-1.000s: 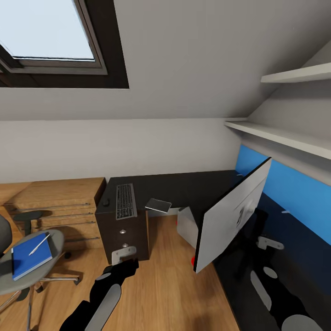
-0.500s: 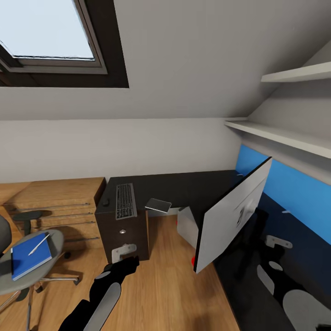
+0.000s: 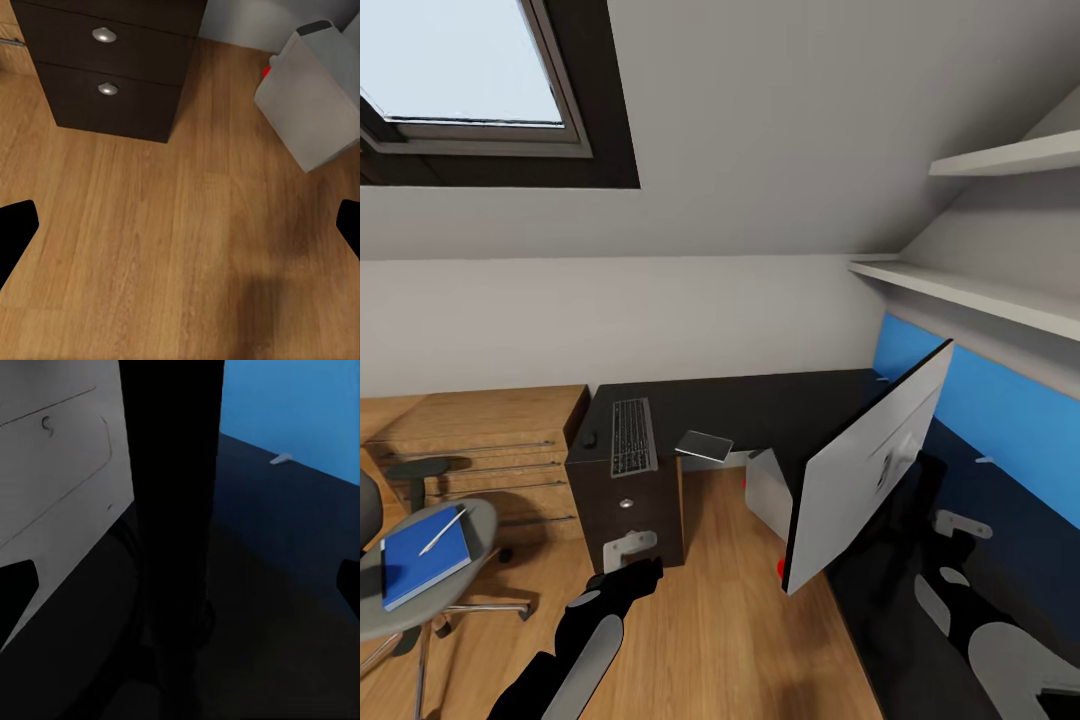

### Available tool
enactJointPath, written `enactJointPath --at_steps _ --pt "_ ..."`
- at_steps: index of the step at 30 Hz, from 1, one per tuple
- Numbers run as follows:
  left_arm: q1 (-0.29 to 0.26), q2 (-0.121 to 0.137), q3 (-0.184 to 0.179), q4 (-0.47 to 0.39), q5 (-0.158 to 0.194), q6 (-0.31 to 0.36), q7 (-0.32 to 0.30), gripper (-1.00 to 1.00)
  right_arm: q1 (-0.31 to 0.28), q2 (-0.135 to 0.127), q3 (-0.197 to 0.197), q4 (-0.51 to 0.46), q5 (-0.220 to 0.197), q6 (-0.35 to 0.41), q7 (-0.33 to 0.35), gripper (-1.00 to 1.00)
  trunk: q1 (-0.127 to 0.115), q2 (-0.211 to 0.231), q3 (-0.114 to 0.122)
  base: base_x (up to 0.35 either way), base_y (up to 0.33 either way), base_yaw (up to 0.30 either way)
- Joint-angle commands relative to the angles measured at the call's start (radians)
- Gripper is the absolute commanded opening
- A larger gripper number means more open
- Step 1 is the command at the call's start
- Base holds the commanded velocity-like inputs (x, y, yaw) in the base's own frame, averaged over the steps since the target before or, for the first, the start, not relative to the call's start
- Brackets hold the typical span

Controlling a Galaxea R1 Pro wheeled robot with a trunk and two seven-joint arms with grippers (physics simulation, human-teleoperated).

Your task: In the bedroom, organize the workspace by keeping the computer under the desk, ensuring the monitor is on the desk, placing the keyboard on the desk next to the monitor, placing the mouse on the desk next to the keyboard, moving the folder from the swivel chair onto the desk next to the mouse, stacking the notebook on top of the folder with the pen on top of the notebook, and positioning the swivel chair next to the desk.

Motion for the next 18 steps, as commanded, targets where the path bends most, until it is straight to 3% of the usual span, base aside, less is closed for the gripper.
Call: enactJointPath --at_steps 1,11,18 --pt "-0.001 0.001 -0.003 -0.001 0.008 0.001 0.009 1.0 -0.001 0.001 -0.002 0.001 -0.003 -0.004 0.001 1.0 0.0 -0.002 -0.002 0.0 0.0 0.0" --pt "-0.001 0.001 -0.003 -0.002 0.007 -0.002 0.007 1.0 0.0 -0.003 0.001 0.008 -0.002 0.002 0.002 1.0 0.0 -0.002 -0.002 0.0 0.0 0.0" --pt "-0.001 0.001 -0.01 -0.005 0.008 -0.004 0.007 1.0 0.0 -0.004 0.002 0.011 -0.001 -0.004 0.008 1.0 0.027 -0.051 -0.024 0.0 0.0 0.0"
